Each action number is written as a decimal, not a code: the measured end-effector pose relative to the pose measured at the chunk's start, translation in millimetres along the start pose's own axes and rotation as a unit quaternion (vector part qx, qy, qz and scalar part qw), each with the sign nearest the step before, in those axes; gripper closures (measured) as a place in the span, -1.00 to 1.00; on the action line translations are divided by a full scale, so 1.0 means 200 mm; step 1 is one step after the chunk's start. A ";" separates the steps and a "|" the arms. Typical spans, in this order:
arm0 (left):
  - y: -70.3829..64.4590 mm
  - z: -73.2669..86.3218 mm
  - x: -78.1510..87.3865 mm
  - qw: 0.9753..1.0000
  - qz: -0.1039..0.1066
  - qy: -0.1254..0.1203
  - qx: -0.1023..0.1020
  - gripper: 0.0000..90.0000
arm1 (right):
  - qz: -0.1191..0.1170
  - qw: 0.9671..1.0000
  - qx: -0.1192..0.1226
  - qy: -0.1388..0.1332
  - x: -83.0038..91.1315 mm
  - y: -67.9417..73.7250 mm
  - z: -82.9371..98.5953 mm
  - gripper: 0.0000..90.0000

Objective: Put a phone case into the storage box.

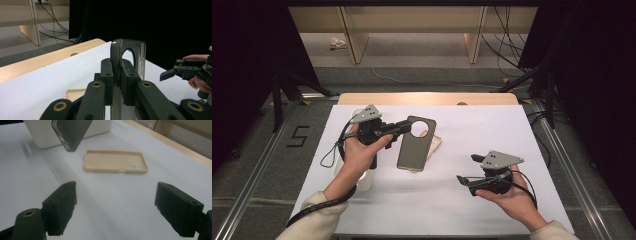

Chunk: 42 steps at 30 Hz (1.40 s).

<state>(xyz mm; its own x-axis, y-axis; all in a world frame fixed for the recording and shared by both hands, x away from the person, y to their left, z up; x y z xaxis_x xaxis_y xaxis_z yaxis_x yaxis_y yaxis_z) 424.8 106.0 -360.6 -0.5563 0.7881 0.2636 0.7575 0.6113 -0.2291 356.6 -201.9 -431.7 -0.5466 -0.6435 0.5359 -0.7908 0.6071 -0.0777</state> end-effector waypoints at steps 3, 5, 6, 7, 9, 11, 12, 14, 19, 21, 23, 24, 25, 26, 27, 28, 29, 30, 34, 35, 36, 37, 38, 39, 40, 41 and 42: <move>0.02 -0.01 0.03 1.000 -0.005 -0.002 -0.007 0.81 | 0.001 1.000 -0.001 0.000 0.00 0.00 0.00 -0.58; 0.03 -0.02 0.04 1.000 -0.011 -0.003 -0.013 0.81 | 0.001 1.000 -0.001 0.000 0.00 0.00 0.00 -0.58; 0.04 -0.02 0.04 1.000 -0.012 -0.003 -0.019 0.81 | 0.001 1.000 -0.001 0.000 0.00 0.00 0.00 -0.58; 0.04 -0.03 0.05 1.000 -0.014 -0.005 -0.018 0.81 | 0.001 1.000 -0.001 0.000 0.00 0.00 0.00 -0.58; 0.05 -0.03 0.06 1.000 -0.012 -0.010 -0.022 0.81 | 0.001 1.000 -0.001 0.000 0.00 0.00 0.00 -0.58; 0.06 -0.04 0.08 1.000 -0.014 -0.013 -0.022 0.81 | 0.001 1.000 -0.003 0.000 0.00 0.00 0.00 -0.58; 0.07 -0.05 0.09 0.999 -0.019 -0.013 -0.026 0.81 | 0.002 1.000 -0.003 0.000 0.00 -0.01 0.00 -0.58; 0.08 -0.05 0.10 0.999 -0.022 -0.015 -0.026 0.81 | 0.002 1.000 -0.003 0.000 0.00 -0.01 0.00 -0.58; 0.11 -0.06 0.13 0.999 -0.025 -0.021 -0.025 0.81 | 0.002 1.000 -0.004 -0.001 0.00 -0.01 0.00 -0.58; 0.12 -0.07 0.14 0.999 -0.029 -0.024 -0.025 0.81 | 0.003 1.000 -0.005 -0.002 0.00 -0.01 0.00 -0.58; 0.13 -0.07 0.15 0.999 -0.028 -0.028 -0.024 0.81 | 0.004 1.000 -0.006 -0.003 0.00 -0.01 0.00 -0.58; 0.13 -0.07 0.15 0.999 -0.028 -0.028 -0.024 0.81 | 0.004 1.000 -0.006 -0.003 0.00 -0.01 0.00 -0.58; 0.14 -0.08 0.16 0.999 -0.030 -0.029 -0.026 0.81 | 0.005 1.000 -0.007 -0.003 0.00 -0.01 0.00 -0.58; 0.14 -0.08 0.17 0.999 -0.030 -0.030 -0.027 0.81 | 0.004 1.000 -0.008 -0.003 0.00 -0.01 0.00 -0.58; 0.15 -0.08 0.17 0.999 -0.031 -0.032 -0.025 0.81 | 0.004 1.000 -0.008 -0.003 0.00 -0.01 0.00 -0.58; 0.16 -0.09 0.18 0.999 -0.032 -0.034 -0.025 0.81 | 0.005 1.000 -0.010 -0.003 0.00 -0.01 0.00 -0.58; 0.16 -0.09 0.18 0.999 -0.032 -0.034 -0.025 0.81 | 0.005 1.000 -0.010 -0.003 0.00 -0.01 0.00 -0.58; 0.16 -0.09 0.19 0.998 -0.034 -0.036 -0.024 0.81 | 0.004 1.000 -0.011 -0.003 0.00 -0.01 0.00 -0.58; 0.18 -0.10 0.21 0.998 -0.037 -0.040 -0.023 0.81 | 0.006 1.000 -0.012 -0.004 0.00 -0.02 0.00 -0.59; 0.18 -0.10 0.21 0.998 -0.038 -0.040 -0.023 0.81 | 0.006 1.000 -0.012 -0.003 0.00 -0.02 0.00 -0.59; 0.19 -0.11 0.22 0.998 -0.040 -0.041 -0.023 0.81 | 0.006 1.000 -0.012 -0.003 0.00 -0.02 0.01 -0.59; 0.19 -0.11 0.22 0.998 -0.041 -0.042 -0.024 0.81 | 0.006 1.000 -0.012 -0.003 0.00 -0.02 0.00 -0.59; 0.20 -0.11 0.23 0.998 -0.042 -0.043 -0.024 0.81 | 0.006 1.000 -0.012 -0.004 0.00 -0.02 0.00 -0.59; 0.20 -0.12 0.23 0.998 -0.042 -0.044 -0.023 0.81 | 0.007 1.000 -0.011 -0.005 0.00 -0.02 0.00 -0.59; 0.21 -0.12 0.24 0.998 -0.044 -0.045 -0.023 0.81 | 0.006 1.000 -0.012 -0.004 0.00 -0.02 0.00 -0.59; 0.21 -0.12 0.24 0.998 -0.044 -0.045 -0.023 0.81 | 0.006 1.000 -0.012 -0.004 0.00 -0.02 0.00 -0.59; 0.22 -0.12 0.25 0.998 -0.045 -0.045 -0.023 0.81 | 0.007 1.000 -0.012 -0.003 0.00 -0.02 0.01 -0.59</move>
<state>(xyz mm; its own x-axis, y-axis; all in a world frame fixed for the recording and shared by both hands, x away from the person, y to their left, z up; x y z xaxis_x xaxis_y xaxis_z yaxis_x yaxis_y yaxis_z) 438.7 169.4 -334.2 -0.6492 0.7353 0.1945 0.7172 0.6770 -0.1653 359.1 -204.7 -432.3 -0.5588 -0.6386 0.5291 -0.7768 0.6264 -0.0643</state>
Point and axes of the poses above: each handheld gripper's, and its own axes: x roughly backward along the jaws, z roughly out of its underside, y roughly to its left, the point moved 3 cm from there along -x, roughly forward along the jaws
